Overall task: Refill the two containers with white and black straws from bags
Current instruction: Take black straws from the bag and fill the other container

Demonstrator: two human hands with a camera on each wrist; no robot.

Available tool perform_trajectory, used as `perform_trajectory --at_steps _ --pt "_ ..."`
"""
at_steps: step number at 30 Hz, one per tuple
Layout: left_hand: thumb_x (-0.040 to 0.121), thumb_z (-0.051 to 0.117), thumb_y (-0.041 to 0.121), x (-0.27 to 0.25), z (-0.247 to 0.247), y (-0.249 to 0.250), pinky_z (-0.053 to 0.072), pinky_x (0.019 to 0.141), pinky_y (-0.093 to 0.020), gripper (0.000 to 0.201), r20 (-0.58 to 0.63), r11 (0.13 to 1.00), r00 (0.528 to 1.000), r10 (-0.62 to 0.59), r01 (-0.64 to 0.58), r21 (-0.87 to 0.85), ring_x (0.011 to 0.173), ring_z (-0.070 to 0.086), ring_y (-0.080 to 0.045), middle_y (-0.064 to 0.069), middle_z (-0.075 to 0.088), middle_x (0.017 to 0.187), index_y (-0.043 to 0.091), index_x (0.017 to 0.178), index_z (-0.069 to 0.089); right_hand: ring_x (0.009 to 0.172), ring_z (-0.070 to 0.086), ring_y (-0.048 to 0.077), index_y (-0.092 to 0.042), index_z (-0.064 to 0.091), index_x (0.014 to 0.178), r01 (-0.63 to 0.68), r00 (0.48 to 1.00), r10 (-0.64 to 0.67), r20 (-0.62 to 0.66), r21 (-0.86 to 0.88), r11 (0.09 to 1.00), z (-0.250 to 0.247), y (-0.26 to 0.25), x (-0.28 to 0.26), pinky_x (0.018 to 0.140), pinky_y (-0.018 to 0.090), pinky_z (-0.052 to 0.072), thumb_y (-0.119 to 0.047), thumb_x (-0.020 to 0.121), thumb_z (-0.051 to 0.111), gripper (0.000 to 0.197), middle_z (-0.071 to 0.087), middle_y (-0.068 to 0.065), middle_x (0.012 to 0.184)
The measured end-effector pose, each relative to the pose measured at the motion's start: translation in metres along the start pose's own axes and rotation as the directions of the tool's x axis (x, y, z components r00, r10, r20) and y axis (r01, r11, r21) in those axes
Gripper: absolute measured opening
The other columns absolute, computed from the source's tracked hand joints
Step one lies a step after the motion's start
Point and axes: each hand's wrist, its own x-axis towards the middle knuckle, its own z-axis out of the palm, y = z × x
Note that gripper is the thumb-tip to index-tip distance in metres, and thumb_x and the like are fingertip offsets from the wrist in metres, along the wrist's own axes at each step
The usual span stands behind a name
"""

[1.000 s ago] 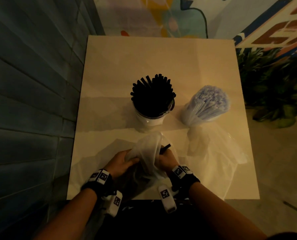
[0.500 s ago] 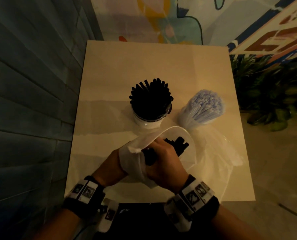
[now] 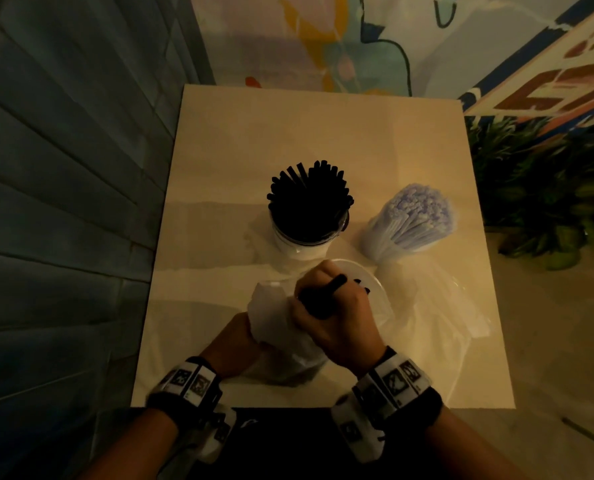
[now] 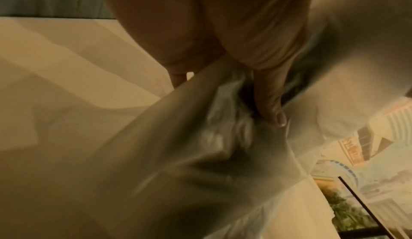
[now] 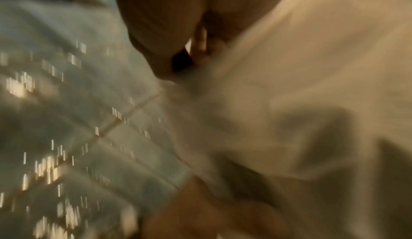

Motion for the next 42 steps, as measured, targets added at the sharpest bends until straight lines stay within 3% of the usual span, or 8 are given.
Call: perform_trajectory --at_steps 6,9,12,17,21,33,38,42 --pt "0.096 0.059 0.014 -0.004 -0.004 0.016 0.026 0.084 -0.003 0.052 -0.015 1.000 1.000 0.012 -0.012 -0.013 0.120 0.041 -0.011 -0.001 0.041 0.136 0.002 0.142 0.036 0.090 0.057 0.004 -0.016 0.061 0.103 -0.171 0.979 0.179 -0.102 0.085 0.982 0.006 -0.001 -0.002 0.075 0.015 0.049 -0.027 0.078 0.084 0.036 0.059 -0.011 0.098" --pt "0.077 0.041 0.073 0.001 0.004 0.012 0.020 0.084 0.001 0.097 -0.014 0.996 0.999 0.052 -0.051 0.076 0.125 0.032 -0.006 0.005 0.022 0.139 0.004 0.145 0.030 0.088 0.064 0.005 -0.019 0.065 0.095 -0.290 0.957 0.290 0.023 0.118 0.950 0.016 0.008 -0.008 0.078 0.030 0.055 -0.034 0.079 0.083 0.029 0.065 -0.012 0.090" --pt "0.072 0.031 0.089 -0.002 0.003 0.010 0.024 0.092 -0.007 0.110 0.009 0.997 1.000 0.030 -0.031 0.077 0.128 0.035 -0.010 0.000 0.024 0.144 0.004 0.141 0.036 0.086 0.064 0.008 -0.015 0.066 0.093 -0.282 0.958 0.275 0.076 0.118 0.952 0.027 0.015 -0.011 0.079 0.035 0.055 -0.030 0.086 0.076 0.019 0.066 -0.007 0.089" --pt "0.091 0.068 0.019 -0.001 0.004 0.007 0.032 0.093 -0.012 0.039 0.058 0.994 0.998 -0.027 0.021 0.110 0.113 0.052 -0.003 0.012 0.050 0.124 0.019 0.127 0.053 0.082 0.064 0.018 -0.009 0.065 0.088 -0.290 0.950 0.311 -0.014 0.324 0.900 0.024 0.003 -0.002 0.078 0.033 0.055 -0.016 0.096 0.064 0.011 0.066 0.004 0.085" --pt "0.074 0.083 0.035 0.000 -0.001 -0.014 0.051 0.090 -0.029 0.040 -0.004 0.998 1.000 -0.019 0.019 -0.052 0.097 0.063 0.006 0.012 0.070 0.106 0.028 0.110 0.066 0.088 0.067 0.035 0.004 0.067 0.088 -0.253 0.937 0.334 -0.105 0.458 0.852 0.019 0.000 0.011 0.082 0.044 0.056 -0.022 0.096 0.064 0.028 0.068 0.024 0.090" --pt "0.086 0.073 0.034 0.011 -0.008 -0.035 0.042 0.085 -0.011 0.035 0.035 0.996 0.998 -0.048 0.045 0.071 0.099 0.053 0.021 0.030 0.059 0.111 0.041 0.115 0.055 0.053 0.055 0.027 -0.015 0.057 0.073 -0.145 0.859 0.409 -0.308 0.619 0.772 -0.005 0.015 0.033 0.065 0.051 0.051 -0.013 0.096 0.062 0.024 0.055 0.005 0.056" --pt "0.089 0.067 0.037 0.019 -0.014 -0.055 0.037 0.079 -0.021 0.022 0.029 0.948 0.991 -0.127 0.113 0.299 0.092 0.062 -0.007 0.016 0.057 0.088 0.039 0.079 0.048 0.049 0.051 0.025 -0.026 0.062 0.068 -0.031 0.857 0.304 -0.416 0.547 0.836 -0.030 0.007 0.051 0.059 0.050 0.047 -0.014 0.098 0.059 0.033 0.054 -0.004 0.054" --pt "0.083 0.076 0.033 0.017 -0.019 -0.059 0.044 0.091 -0.027 0.043 -0.079 0.970 0.980 -0.185 0.195 0.147 0.105 0.060 -0.014 0.009 0.062 0.109 0.027 0.120 0.054 0.048 0.049 0.022 -0.032 0.062 0.073 0.098 0.855 0.205 -0.477 0.535 0.839 -0.055 -0.009 0.066 0.057 0.046 0.043 -0.006 0.100 0.054 0.038 0.054 -0.006 0.056"
